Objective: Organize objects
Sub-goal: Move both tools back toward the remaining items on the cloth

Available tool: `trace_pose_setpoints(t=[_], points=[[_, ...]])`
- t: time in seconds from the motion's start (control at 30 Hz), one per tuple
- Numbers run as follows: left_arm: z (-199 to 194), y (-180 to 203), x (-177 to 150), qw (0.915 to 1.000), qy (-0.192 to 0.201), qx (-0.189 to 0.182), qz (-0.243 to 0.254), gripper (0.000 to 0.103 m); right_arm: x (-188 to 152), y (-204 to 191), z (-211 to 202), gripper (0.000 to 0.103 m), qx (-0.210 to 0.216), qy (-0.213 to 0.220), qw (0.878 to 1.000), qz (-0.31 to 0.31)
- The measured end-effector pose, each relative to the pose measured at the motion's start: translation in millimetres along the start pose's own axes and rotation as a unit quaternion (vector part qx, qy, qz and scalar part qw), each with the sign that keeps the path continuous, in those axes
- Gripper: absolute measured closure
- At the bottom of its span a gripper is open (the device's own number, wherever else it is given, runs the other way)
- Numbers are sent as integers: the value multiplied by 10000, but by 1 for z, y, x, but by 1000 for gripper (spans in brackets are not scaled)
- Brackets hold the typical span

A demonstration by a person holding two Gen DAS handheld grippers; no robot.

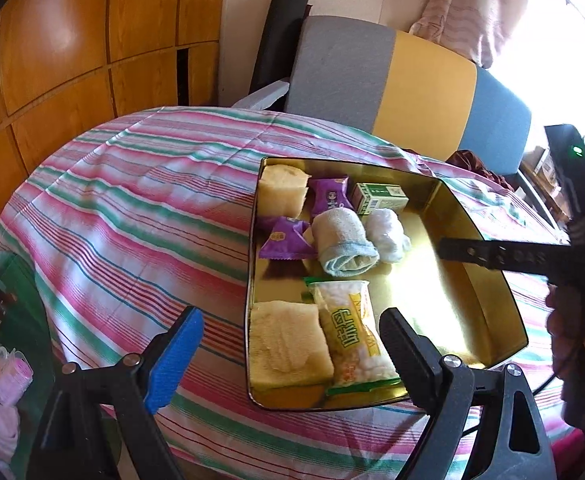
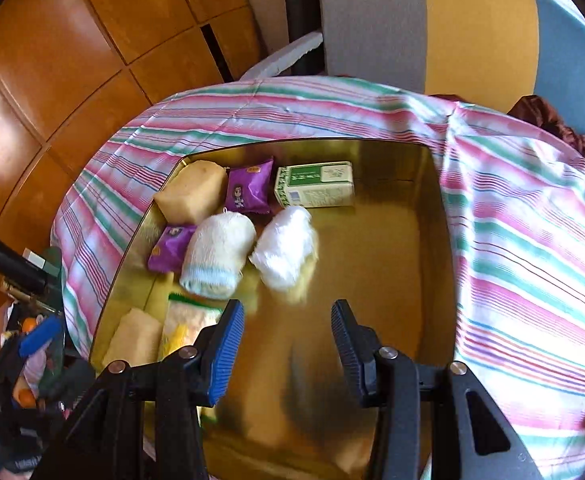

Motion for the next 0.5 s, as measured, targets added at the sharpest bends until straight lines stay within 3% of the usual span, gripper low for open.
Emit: trace_pose_setpoints(t=[0.27, 0.5], points=[[-6, 16, 0, 9997, 17, -62, 224, 13, -17, 44, -41, 57, -263, 261, 9989, 274], [-8, 39, -3, 9986, -28, -192, 486, 13, -30, 104, -74, 57, -652, 476, 9939, 758]])
Point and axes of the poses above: each gripper's, at about its wrist camera, not at the fingertips, and z roughly the way its jaws point, y to its right, x to its top, the point moved 5 cm from there along z, roughly the way its jaws point, and after that the axes turned 7 degrees about y, right-handed, at the moved point
